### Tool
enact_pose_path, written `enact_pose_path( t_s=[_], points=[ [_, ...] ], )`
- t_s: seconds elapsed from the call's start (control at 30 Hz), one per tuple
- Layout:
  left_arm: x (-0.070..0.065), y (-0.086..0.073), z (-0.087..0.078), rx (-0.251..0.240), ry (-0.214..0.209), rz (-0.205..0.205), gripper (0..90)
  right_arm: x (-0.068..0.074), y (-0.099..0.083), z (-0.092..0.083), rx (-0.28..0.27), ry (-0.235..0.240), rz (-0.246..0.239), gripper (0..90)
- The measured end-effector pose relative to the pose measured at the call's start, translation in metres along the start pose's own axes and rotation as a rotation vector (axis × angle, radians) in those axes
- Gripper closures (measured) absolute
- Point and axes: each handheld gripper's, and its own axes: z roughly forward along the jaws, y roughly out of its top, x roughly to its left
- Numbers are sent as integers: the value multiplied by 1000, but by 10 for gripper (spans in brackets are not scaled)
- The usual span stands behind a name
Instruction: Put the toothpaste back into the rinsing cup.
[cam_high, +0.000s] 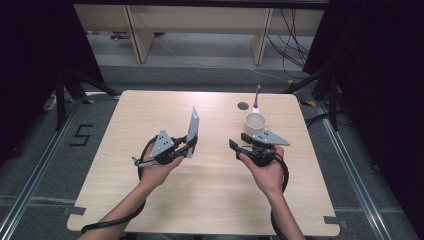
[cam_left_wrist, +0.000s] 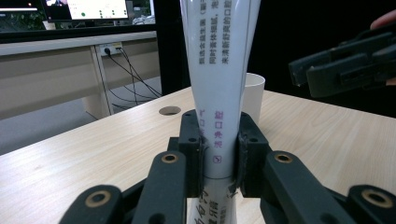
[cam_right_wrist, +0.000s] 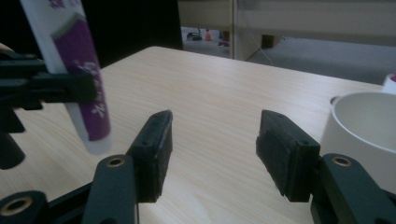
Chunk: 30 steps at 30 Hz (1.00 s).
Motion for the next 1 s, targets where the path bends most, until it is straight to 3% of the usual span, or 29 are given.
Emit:
enact_pose_path(
  t_s=[0.17, 0.6, 0.63, 0.8, 0.83, 0.87, 1.0],
  points=[
    [-2, 1, 4, -4, 1, -1, 758, 11, 8, 4, -19, 14, -18, 453],
    [-10, 2, 15, -4, -4, 16, 758, 40, 32, 12, -100, 114, -6, 449],
    [-11, 3, 16, -6, -6, 17, 758, 41, 34, 13, -111, 118, -25, 449],
    [-16, 4, 20, -6, -9, 27, 757, 49, 39, 18, -114, 137, -17, 447],
    [-17, 4, 21, -6, -10, 28, 757, 49, 40, 19, -125, 126, -37, 447],
    [-18, 4, 22, -4, -10, 29, 758, 51, 41, 20, -120, 148, -19, 447],
    [-21, 4, 25, -4, -15, 30, 757, 54, 42, 24, -110, 138, -25, 448]
  ],
)
